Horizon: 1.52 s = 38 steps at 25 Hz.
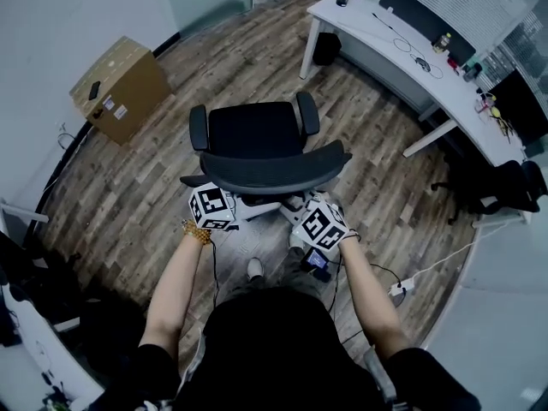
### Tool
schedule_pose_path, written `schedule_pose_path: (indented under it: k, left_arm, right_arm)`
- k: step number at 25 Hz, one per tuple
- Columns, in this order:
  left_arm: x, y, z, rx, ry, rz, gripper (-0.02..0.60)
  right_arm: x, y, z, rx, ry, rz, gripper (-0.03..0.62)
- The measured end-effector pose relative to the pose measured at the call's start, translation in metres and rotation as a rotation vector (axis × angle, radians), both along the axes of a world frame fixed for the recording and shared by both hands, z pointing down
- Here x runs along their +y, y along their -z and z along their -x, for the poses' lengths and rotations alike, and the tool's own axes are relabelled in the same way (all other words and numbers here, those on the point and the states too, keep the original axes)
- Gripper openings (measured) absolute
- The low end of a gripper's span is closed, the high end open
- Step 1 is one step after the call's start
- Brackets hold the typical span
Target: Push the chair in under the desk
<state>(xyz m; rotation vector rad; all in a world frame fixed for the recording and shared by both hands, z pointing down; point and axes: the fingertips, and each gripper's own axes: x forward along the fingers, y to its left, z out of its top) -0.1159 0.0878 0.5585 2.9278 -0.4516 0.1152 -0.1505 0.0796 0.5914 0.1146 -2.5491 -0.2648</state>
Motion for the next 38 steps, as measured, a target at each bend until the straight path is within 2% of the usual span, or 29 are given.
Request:
schedule_pose_path:
  k: [15, 20, 26, 30, 34, 38]
  left_arm:
    - [0.038, 0.000, -0.029, 0.030, -0.190, -0.050, 0.057]
    - [0.057, 0.003, -0.039, 0.034, -0.257, -0.055, 0.058]
    - [0.083, 0.003, -0.055, 0.042, -0.307, -0.078, 0.060]
    - [0.096, 0.007, -0.067, 0.056, -0.341, -0.085, 0.061]
    - [0.109, 0.007, -0.076, 0.071, -0.398, -0.081, 0.061]
    - [0.113, 0.001, -0.087, 0.075, -0.420, -0.087, 0.061]
  right_arm:
    - [0.030, 0.000, -0.033, -0.017, -0.243, 0.023, 0.058]
    - [0.049, 0.001, -0.044, -0.021, -0.294, 0.048, 0.058]
    - [0.073, 0.005, -0.060, -0.045, -0.341, 0.035, 0.058]
    - [0.088, 0.003, -0.074, -0.050, -0.399, 0.084, 0.060]
    - [0.099, 0.005, -0.085, -0.060, -0.438, 0.085, 0.060]
    - [0.103, 0.004, -0.099, -0.080, -0.484, 0.107, 0.061]
